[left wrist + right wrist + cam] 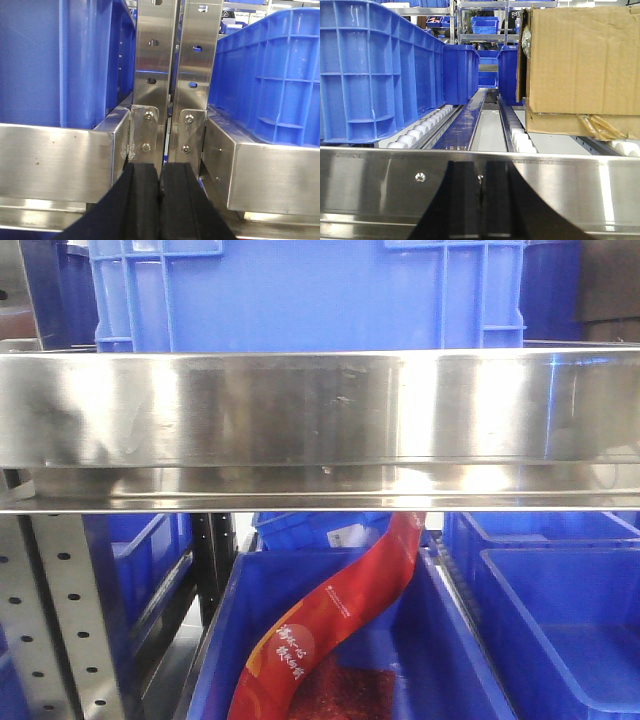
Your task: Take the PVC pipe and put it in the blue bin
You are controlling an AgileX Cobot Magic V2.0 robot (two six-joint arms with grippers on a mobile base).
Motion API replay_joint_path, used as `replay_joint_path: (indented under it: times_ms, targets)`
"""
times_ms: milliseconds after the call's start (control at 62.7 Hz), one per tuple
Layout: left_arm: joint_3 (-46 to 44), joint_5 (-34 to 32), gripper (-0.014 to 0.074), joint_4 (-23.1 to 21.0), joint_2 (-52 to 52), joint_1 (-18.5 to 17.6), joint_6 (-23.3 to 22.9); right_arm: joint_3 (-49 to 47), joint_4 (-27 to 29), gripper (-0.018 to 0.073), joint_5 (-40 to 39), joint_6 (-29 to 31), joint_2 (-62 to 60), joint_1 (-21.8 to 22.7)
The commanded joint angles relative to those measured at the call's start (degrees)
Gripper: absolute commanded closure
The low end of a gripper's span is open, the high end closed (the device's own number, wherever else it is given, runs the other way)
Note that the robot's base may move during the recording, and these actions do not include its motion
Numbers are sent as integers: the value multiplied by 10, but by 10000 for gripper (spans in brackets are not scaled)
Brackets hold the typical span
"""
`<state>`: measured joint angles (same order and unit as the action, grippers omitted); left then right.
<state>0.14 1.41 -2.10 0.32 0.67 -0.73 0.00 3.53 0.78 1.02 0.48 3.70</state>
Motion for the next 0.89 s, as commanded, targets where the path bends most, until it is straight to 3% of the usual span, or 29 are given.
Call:
replay_joint_path:
  times_ms: [0,877]
  targets:
    - [-1,-7,707,2,-3,3,2,0,0,727,-12,0,-5,-2]
    - [-1,-7,707,2,-3,3,2,0,0,727,-12,0,-5,-2]
